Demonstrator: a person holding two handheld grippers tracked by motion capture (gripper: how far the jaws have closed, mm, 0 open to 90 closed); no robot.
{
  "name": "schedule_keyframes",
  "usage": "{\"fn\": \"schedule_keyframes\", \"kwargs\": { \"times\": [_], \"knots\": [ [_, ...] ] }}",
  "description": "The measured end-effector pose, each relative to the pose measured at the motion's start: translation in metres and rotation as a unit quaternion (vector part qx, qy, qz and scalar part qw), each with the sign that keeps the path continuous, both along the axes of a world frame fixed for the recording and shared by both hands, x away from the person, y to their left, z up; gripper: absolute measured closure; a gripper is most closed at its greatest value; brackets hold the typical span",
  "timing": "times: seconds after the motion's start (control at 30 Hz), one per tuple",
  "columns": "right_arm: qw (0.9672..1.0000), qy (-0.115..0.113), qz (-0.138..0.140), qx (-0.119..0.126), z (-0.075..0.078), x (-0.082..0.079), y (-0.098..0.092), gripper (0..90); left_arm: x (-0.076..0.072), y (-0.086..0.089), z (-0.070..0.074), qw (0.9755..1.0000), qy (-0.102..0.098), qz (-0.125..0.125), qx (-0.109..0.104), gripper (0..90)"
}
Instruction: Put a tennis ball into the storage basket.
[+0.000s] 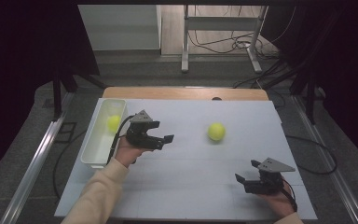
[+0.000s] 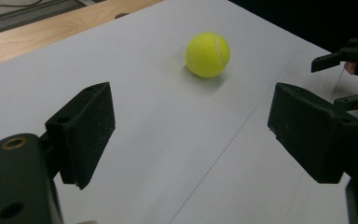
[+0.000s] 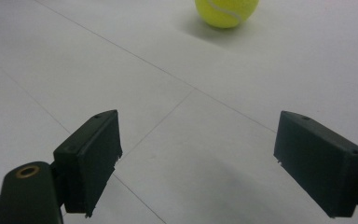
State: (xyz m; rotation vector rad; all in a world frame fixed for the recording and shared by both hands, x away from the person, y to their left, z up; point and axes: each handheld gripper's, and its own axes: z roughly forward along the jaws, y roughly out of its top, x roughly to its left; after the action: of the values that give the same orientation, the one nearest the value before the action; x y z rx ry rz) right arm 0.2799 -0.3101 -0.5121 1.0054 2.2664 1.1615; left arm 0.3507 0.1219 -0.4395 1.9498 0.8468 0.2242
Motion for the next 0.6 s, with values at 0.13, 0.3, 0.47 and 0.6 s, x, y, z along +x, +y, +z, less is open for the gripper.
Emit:
{"fn": "schedule_keyframes", "kwargs": {
  "times": [0.13,0.3,0.47,0.6],
  "knots": [
    [1.0,0.0,-0.001,0.0,0.0,0.0,0.0,15.4,0.002,-0.005,-0.001,1.0,0.001,-0.003,0.001,15.4],
    [1.0,0.0,-0.001,0.0,0.0,0.0,0.0,15.4,0.006,-0.01,-0.003,1.0,0.004,-0.006,0.002,15.4],
    [1.0,-0.001,-0.002,0.001,0.0,0.0,0.0,15.4,0.009,-0.016,-0.004,0.9999,0.006,-0.009,0.006,15.5],
    [1.0,0.0,-0.002,0.0,0.0,0.0,0.0,15.4,0.011,-0.02,-0.005,0.9999,0.007,-0.011,0.006,15.5]
  ]
}}
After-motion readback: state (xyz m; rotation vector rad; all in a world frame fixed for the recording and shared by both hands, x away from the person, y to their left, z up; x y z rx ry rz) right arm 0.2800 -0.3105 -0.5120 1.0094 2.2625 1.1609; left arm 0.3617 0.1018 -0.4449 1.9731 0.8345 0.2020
